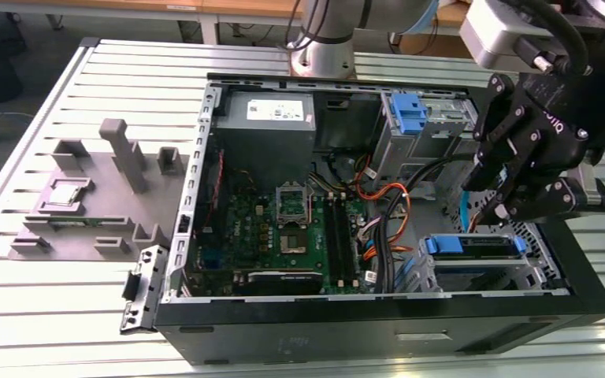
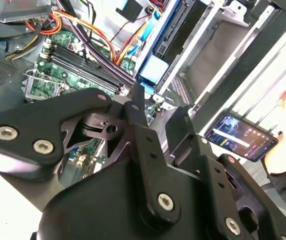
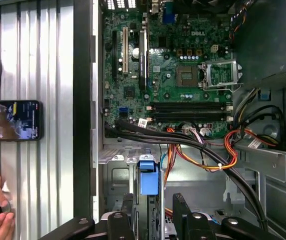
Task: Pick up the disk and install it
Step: 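Insert the disk into the insertion slot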
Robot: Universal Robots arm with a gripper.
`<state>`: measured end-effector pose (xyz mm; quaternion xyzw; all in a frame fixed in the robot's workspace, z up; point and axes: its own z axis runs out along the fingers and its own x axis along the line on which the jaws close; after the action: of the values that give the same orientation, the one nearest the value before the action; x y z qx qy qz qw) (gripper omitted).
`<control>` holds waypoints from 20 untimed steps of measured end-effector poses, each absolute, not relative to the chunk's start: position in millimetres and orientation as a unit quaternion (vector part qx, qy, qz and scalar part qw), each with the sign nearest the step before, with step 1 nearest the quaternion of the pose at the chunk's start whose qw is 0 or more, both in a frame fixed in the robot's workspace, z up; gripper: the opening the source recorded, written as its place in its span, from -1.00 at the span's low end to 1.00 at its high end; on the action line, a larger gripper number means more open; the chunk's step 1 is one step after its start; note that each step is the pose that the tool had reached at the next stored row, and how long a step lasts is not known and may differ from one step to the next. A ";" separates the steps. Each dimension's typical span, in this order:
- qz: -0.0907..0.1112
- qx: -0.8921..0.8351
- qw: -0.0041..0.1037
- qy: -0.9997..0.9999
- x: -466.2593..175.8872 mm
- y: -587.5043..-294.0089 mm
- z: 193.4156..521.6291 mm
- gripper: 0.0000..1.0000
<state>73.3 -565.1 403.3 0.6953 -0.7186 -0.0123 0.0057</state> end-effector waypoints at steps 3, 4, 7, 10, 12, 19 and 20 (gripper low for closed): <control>-0.012 0.695 0.006 -0.719 73.2 -565.3 398.0 -0.11; -0.012 0.695 0.006 -0.719 73.2 -565.3 396.3 -0.15; -0.012 0.695 0.006 -0.719 73.2 -565.4 390.7 -0.40; -0.012 0.695 0.006 -0.718 73.3 -565.5 385.6 -0.63; -0.011 0.695 0.005 -0.718 73.2 -565.7 382.7 -0.75; -0.010 0.696 0.004 -0.718 74.5 -566.0 370.6 -0.80; -0.009 0.696 0.005 -0.718 75.4 -566.0 368.8 -0.80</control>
<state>75.4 -566.0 368.8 0.6956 -0.7184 -0.0095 0.0045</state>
